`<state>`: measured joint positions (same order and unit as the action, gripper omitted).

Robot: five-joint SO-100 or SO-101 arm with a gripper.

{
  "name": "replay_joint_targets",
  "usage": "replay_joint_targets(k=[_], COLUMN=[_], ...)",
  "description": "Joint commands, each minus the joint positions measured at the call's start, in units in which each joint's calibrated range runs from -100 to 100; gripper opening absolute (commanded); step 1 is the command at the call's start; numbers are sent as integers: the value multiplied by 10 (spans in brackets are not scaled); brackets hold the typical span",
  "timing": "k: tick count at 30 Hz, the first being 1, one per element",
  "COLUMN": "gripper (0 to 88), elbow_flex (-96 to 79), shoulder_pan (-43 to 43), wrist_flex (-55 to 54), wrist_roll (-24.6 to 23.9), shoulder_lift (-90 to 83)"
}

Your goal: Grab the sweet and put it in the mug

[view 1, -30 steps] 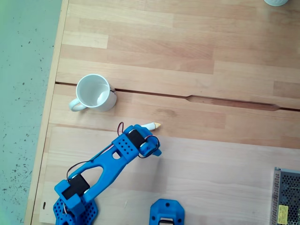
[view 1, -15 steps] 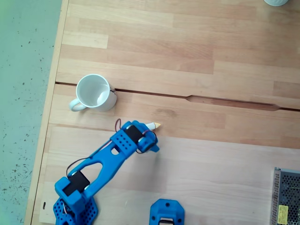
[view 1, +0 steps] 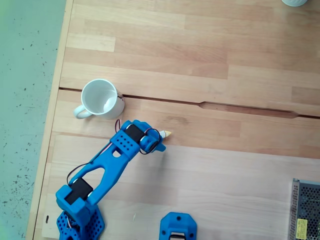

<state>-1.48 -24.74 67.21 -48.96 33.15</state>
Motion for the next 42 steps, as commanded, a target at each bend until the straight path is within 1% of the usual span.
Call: replay_joint_targets(k=[1, 7, 12, 15, 19, 29, 34, 42], gripper=[281, 281, 281, 281, 281, 281, 281, 281], elbow_flex=[27, 26, 34, 42, 38, 0, -21, -24], shoulder_pan=[6, 10, 45, 51, 51, 49, 26, 14], wrist_flex=[-3, -3, -4, -14, -35, -45, -46, -46], wrist_roll=[1, 1, -4, -5, -5, -5, -5, 0], shoulder_lift=[-9, -9, -10, -9, -8, -7, -8, -8])
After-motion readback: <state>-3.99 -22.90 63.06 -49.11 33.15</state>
